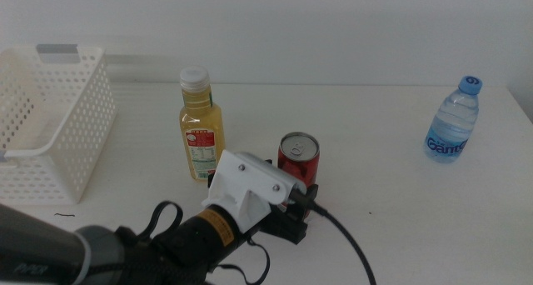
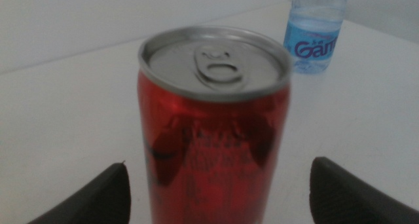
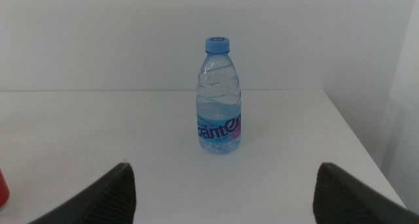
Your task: Use arms to grab the bottles and put them into the dustbin to the left of the table.
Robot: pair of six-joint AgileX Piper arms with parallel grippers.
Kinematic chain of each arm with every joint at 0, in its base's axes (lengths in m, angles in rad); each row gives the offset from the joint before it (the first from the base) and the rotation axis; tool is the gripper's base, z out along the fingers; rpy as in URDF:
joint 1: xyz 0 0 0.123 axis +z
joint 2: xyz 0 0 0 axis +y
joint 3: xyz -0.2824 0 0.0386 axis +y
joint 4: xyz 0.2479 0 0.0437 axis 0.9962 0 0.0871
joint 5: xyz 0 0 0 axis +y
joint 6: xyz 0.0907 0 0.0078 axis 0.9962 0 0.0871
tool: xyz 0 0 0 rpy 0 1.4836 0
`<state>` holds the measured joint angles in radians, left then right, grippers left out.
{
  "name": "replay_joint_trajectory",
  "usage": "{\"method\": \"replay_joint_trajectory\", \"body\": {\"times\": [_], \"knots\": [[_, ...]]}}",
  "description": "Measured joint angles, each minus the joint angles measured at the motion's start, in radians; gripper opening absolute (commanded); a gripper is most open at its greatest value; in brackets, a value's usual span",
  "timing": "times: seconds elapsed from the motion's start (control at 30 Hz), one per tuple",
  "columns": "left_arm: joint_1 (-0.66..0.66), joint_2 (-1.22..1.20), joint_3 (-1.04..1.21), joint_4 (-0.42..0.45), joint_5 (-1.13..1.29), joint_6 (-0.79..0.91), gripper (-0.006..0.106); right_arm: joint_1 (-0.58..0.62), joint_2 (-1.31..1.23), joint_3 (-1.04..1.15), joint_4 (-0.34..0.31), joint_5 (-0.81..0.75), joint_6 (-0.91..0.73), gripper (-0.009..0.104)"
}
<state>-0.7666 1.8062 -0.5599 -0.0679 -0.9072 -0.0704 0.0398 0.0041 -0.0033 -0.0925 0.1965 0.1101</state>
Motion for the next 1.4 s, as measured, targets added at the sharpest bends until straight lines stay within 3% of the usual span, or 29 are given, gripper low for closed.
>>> {"method": "replay_joint_trajectory", "body": {"times": [0.27,0.8,0.93,1.13,1.27,1.4], "knots": [[0.028,0.024,-0.1,0.039,0.132,-0.011,0.094,0.0,0.0,0.0,0.0,0.0,0.0,0.091],[0.03,0.178,-0.211,0.044,0.138,-0.023,0.092,0.0,0.0,0.0,0.0,0.0,0.0,0.091],[0.03,0.181,-0.217,0.058,0.14,-0.027,0.075,0.0,0.0,0.0,0.0,0.0,0.0,0.091],[0.03,0.157,-0.219,0.068,0.19,-0.027,0.03,0.0,0.0,0.0,0.0,0.0,0.0,0.091],[0.03,0.049,-0.219,0.078,0.407,-0.027,0.008,0.0,0.0,0.0,0.0,0.0,0.0,0.091],[0.033,-0.135,-0.232,0.054,0.72,-0.031,-0.002,0.0,0.0,0.0,0.0,0.0,0.0,0.091]]}}
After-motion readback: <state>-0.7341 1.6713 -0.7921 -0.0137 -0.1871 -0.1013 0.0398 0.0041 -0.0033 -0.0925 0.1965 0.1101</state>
